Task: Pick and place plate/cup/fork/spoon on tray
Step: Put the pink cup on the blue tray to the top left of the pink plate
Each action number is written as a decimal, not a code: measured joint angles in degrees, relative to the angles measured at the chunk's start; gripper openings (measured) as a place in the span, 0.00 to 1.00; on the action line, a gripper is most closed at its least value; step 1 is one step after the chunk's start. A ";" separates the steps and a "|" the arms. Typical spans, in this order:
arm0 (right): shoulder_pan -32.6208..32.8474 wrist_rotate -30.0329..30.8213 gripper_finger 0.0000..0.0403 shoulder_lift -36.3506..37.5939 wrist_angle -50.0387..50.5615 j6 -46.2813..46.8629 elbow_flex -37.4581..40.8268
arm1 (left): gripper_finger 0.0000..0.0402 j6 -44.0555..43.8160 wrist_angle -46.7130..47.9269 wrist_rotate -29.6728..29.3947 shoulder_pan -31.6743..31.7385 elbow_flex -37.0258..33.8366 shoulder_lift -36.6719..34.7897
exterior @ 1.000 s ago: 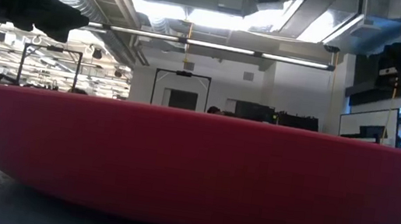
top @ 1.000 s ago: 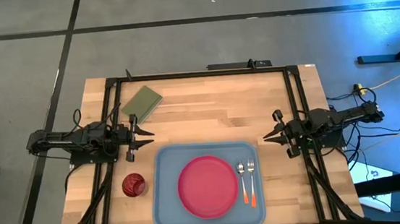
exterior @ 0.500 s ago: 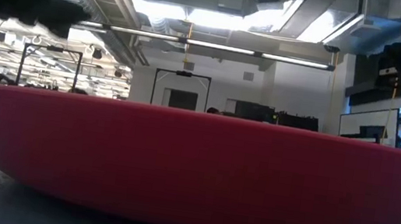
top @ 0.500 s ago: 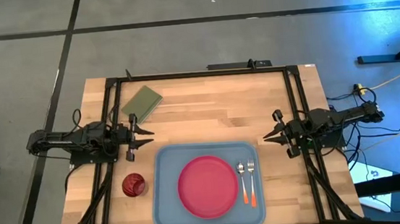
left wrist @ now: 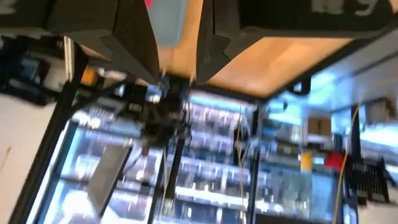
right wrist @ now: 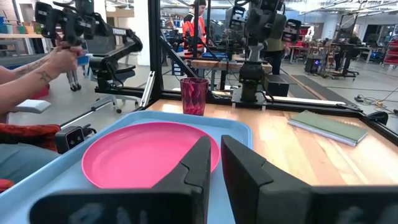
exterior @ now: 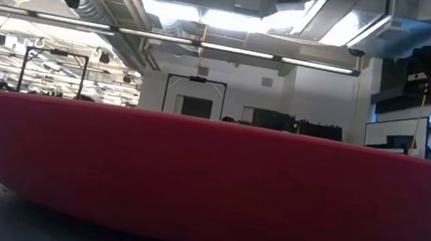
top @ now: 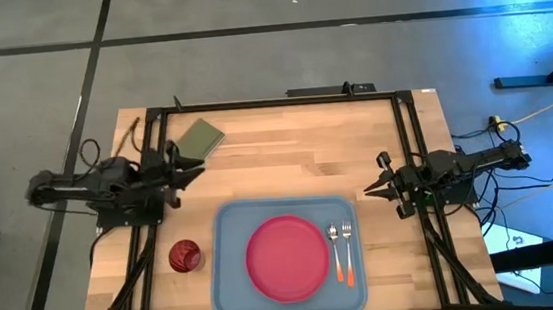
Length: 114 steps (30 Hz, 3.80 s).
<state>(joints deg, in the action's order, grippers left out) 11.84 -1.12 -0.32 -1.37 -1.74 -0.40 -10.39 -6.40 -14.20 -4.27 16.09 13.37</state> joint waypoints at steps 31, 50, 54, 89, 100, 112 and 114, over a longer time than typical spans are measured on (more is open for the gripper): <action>0.00 0.01 0.11 0.00 0.00 -0.02 0.00 | 0.25 -31.46 34.04 -28.17 -21.21 31.89 35.38; 0.00 0.01 0.11 0.00 0.00 -0.10 0.00 | 0.25 -46.15 53.17 -2.17 -31.83 39.35 44.77; 0.00 0.00 0.11 0.00 0.00 -0.01 0.00 | 0.25 -46.33 61.96 5.38 -31.78 39.35 44.63; 0.01 0.06 0.11 0.00 0.00 -0.07 -0.01 | 0.25 -45.92 68.92 13.47 -32.18 39.29 46.06; 0.00 0.04 0.11 -0.02 0.00 -0.07 0.00 | 0.25 -38.48 68.88 11.90 -33.34 39.27 52.95; 0.01 0.04 0.11 -0.02 0.00 -0.07 0.00 | 0.25 -33.99 68.92 11.63 -33.34 39.27 58.52; 0.00 0.04 0.11 -0.02 0.00 -0.07 0.00 | 0.25 -33.97 68.90 11.59 -33.34 39.27 59.32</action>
<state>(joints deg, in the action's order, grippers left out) 11.84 -1.08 -0.34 -1.37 -1.80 -0.40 -44.36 62.50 -2.61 -37.60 55.35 72.69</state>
